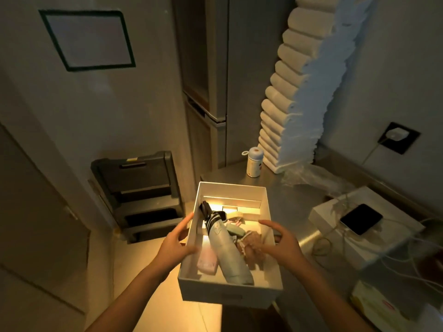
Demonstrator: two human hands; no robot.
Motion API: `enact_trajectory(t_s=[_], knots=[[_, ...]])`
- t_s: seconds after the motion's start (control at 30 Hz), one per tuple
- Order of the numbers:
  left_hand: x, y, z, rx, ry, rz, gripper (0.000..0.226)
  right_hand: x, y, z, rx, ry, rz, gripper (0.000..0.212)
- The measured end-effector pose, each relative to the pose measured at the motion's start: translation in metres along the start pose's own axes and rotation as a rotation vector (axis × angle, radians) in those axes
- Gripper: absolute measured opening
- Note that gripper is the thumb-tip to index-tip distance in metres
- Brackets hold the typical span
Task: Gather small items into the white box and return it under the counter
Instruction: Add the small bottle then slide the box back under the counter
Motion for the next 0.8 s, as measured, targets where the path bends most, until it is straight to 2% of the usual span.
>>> enact_trajectory(t_s=[0.2, 0.33, 0.5, 0.63, 0.8], knots=[[0.037, 0.093, -0.022, -0.037, 0.062, 0.135, 0.089, -0.032, 0.044, 0.020, -0.069, 0.054, -0.151, 0.055], [0.026, 0.137, -0.033, -0.053, 0.095, 0.247, 0.093, -0.027, 0.056, 0.016, -0.144, 0.060, -0.263, 0.058], [0.004, 0.171, -0.031, -0.048, 0.075, 0.333, 0.094, -0.012, 0.074, 0.010, -0.166, 0.070, -0.312, 0.058], [0.006, 0.189, -0.020, -0.027, 0.077, 0.293, 0.096, -0.018, 0.099, 0.002, -0.173, 0.079, -0.285, 0.057], [0.026, 0.200, 0.001, 0.030, 0.052, 0.150, 0.097, -0.039, 0.144, 0.000, -0.144, 0.089, -0.147, 0.055]])
Point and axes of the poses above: each hand's wrist, its own y-axis towards the middle knuckle, its own x-axis out of the back of the hand, z = x × y, the point moved 4 cm from there along y, towards the middle knuckle, and after that the axes turned 4 degrees about -z, right-handed, at the moved point
